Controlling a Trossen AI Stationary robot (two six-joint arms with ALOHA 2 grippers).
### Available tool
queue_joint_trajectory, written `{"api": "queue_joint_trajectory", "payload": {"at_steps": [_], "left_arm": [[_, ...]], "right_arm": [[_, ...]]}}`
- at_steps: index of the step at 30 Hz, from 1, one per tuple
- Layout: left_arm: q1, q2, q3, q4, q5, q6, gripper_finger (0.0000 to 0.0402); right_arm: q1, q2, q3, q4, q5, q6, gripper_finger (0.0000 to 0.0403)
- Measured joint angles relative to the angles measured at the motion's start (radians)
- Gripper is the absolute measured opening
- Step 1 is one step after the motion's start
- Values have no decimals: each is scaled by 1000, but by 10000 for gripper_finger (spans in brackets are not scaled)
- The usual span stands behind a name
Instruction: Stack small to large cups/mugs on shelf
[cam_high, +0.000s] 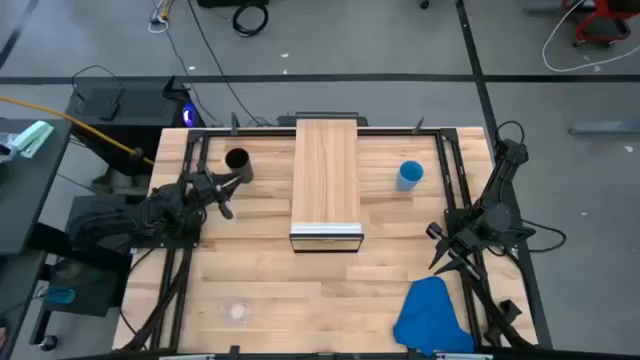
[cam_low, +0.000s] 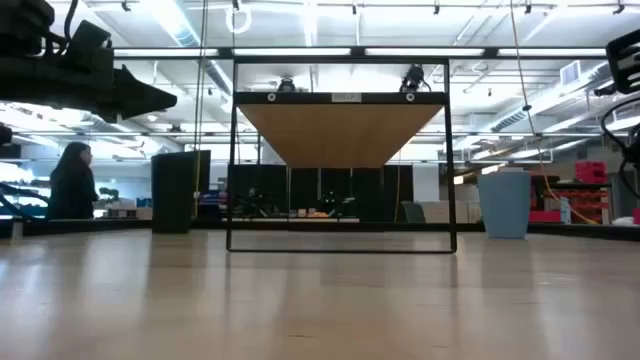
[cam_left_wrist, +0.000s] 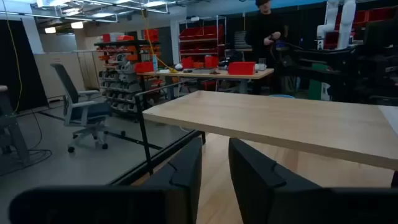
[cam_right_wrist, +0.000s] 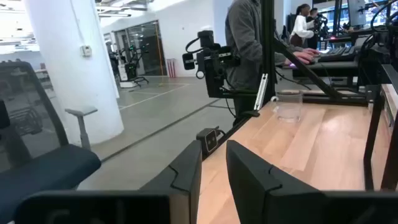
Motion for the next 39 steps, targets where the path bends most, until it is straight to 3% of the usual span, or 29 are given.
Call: {"api": "queue_joint_trajectory", "payload": {"at_steps": [39], "left_arm": [[0, 0, 0, 0, 0, 0, 83]], "right_arm": [[0, 0, 0, 0, 0, 0, 82]]}}
